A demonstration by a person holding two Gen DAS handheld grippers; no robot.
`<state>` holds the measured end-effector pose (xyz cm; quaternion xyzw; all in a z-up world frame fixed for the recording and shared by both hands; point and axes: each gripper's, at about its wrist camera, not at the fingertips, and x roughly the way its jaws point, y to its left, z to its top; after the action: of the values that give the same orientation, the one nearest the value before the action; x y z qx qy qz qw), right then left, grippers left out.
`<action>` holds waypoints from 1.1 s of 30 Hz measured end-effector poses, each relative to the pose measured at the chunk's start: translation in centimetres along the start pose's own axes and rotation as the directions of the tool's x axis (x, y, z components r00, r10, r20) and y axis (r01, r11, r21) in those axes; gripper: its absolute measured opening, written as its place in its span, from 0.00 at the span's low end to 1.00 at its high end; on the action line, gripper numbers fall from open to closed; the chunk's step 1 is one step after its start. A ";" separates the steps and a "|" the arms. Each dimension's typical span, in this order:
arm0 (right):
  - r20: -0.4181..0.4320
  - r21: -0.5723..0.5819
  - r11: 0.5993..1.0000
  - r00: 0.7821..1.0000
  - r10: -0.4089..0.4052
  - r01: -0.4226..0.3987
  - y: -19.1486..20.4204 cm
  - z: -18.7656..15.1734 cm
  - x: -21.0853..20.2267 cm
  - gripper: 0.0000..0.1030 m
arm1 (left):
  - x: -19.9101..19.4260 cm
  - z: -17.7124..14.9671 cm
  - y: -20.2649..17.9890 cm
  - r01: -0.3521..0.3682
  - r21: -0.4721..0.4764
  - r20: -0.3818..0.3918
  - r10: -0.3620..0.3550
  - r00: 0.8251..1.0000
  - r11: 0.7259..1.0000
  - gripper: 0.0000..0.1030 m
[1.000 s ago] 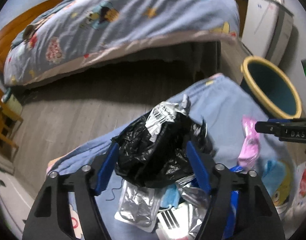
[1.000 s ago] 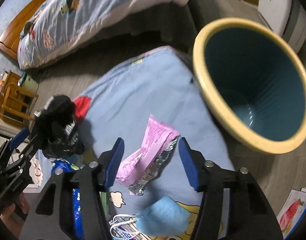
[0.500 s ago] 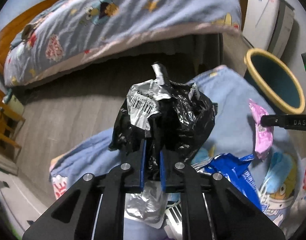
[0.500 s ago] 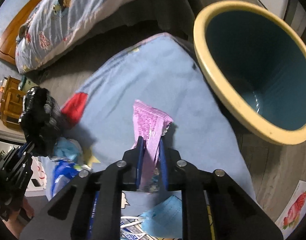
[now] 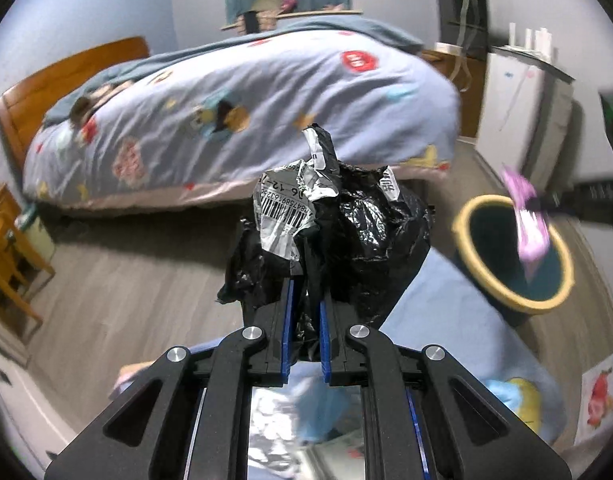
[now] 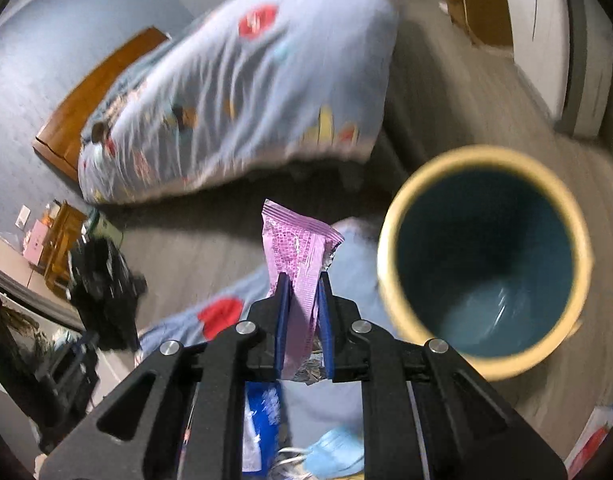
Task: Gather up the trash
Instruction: 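Carry both items over the teal bin and open both tools to drop them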
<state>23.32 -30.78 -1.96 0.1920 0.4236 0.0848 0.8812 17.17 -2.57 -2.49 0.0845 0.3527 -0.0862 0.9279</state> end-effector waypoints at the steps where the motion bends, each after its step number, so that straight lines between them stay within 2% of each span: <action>1: 0.031 -0.019 0.999 0.999 -0.031 0.031 -0.8 1.0 -0.9 0.13 | 0.0 0.1 -1.1 0.017 0.018 -0.001 -0.017 1.000 1.000 0.12; 4: 0.089 -0.059 0.988 0.986 -0.139 0.145 -2.9 2.6 -2.4 0.13 | 0.6 0.5 -5.0 0.064 0.077 -0.025 -0.062 0.998 0.995 0.12; 10: 0.086 -0.014 0.968 0.965 -0.247 0.249 -8.2 3.4 -1.9 0.13 | 3.1 1.7 -11.2 0.183 0.067 -0.074 -0.178 0.981 0.981 0.12; 17: 0.017 0.114 0.951 0.957 -0.291 0.287 -14.9 2.0 -0.3 0.13 | 8.6 3.8 -17.3 0.297 0.011 -0.166 -0.291 0.942 0.955 0.12; 22: -0.002 0.194 0.945 0.964 -0.267 0.262 -17.6 1.2 -0.3 0.14 | 11.3 4.5 -20.8 0.311 0.019 -0.182 -0.303 0.935 0.950 0.12; 24: 0.005 0.202 0.944 0.964 -0.266 0.259 -17.7 1.0 -0.6 0.16 | 11.7 5.0 -21.4 0.316 0.009 -0.166 -0.310 0.936 0.949 0.17; 26: 0.011 0.205 0.945 0.965 -0.263 0.255 -18.0 1.0 -0.7 0.23 | 11.8 5.2 -21.7 0.327 0.005 -0.148 -0.322 0.935 0.945 0.21; 30: 0.013 0.207 0.946 0.966 -0.257 0.249 -18.1 1.1 -0.7 0.36 | 11.6 5.7 -22.2 0.331 0.017 -0.125 -0.326 0.937 0.944 0.45; 33: 0.012 0.207 0.946 0.966 -0.257 0.249 -18.0 1.2 -0.7 0.46 | 11.3 5.7 -21.9 0.328 0.016 -0.116 -0.324 0.939 0.945 0.50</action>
<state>23.58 -47.67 -8.20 0.2270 0.4340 -0.0764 0.8685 24.35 -26.26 -7.95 0.0461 0.4114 -0.2400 0.8781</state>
